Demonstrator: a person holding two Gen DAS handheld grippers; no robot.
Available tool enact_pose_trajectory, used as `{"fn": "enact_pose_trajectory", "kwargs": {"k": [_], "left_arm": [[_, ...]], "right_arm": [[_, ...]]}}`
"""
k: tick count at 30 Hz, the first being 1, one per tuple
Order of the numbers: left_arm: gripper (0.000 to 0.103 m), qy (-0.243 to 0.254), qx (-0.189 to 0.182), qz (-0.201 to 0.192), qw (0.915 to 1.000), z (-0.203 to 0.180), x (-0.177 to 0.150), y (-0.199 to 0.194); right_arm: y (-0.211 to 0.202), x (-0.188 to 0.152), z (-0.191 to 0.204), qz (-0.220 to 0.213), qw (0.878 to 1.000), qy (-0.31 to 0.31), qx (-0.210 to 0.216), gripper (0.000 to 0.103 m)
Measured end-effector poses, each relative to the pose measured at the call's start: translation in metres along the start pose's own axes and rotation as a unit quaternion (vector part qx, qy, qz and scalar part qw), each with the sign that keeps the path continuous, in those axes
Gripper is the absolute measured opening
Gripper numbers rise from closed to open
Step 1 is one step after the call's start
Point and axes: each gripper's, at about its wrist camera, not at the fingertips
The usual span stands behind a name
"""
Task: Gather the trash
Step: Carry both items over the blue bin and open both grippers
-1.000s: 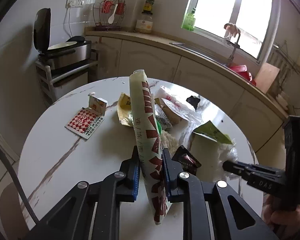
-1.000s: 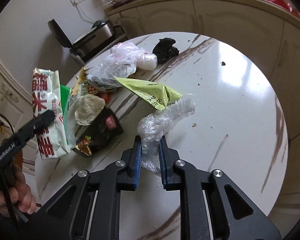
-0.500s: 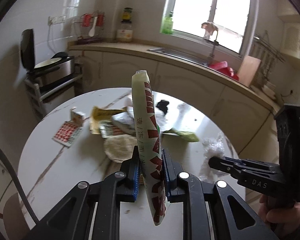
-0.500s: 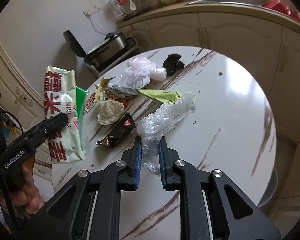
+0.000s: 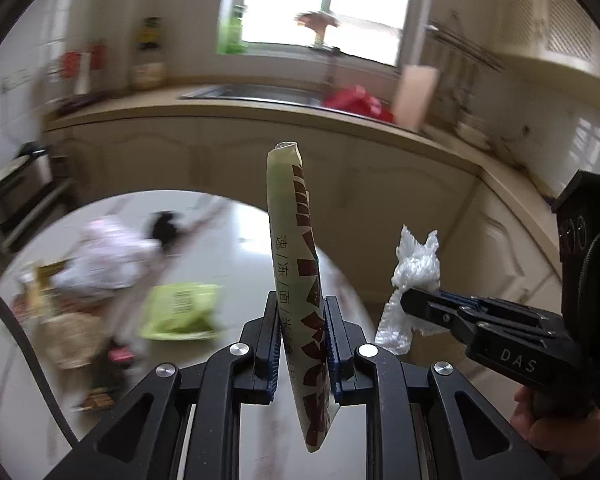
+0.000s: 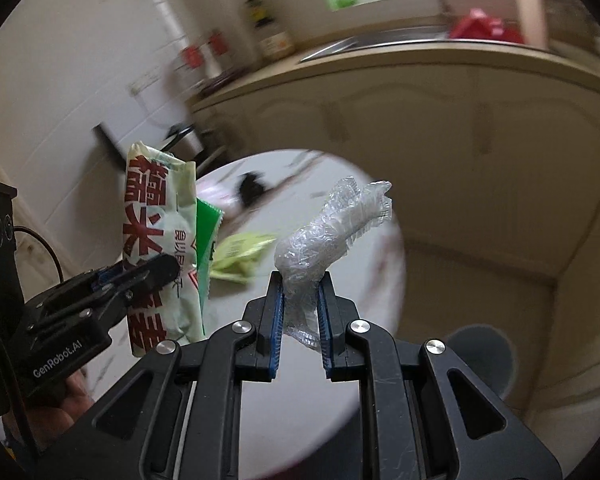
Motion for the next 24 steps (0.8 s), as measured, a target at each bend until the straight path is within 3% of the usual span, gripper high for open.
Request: {"fn": "enact_pose_trajectory", "kwargs": {"k": [6,11,16,24], "left_arm": [[0.016,0.028,-0.060,0.031,0.9973,-0.058,0.025,0.060],[0.016,0.050,-0.069,0.061,0.9945,-0.097,0.032,0.115],[0.016,0.045,-0.077,0.127,0.9879,-0.117,0.012,0.192],[0.016,0.024,-0.080,0.236,0.9682,-0.115,-0.012,0.315]], "right_arm": [[-0.031,0.011,-0.084,-0.025,0.996,0.050,-0.064,0.015],[-0.039,0.012,-0.149,-0.023,0.990,0.082,-0.110,0.015],[-0.005,0.001,-0.217,0.022,0.984,0.132,-0.122,0.015],[0.066,-0.024,-0.288,0.099,0.967,0.199,-0.121,0.015]]}}
Point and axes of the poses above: each gripper's, at about its wrist camera, not at the fingertips, and y roughly the way its jaws point, z to its left, x to its top, and after that the axes turned 10 degrees about y, right-handed
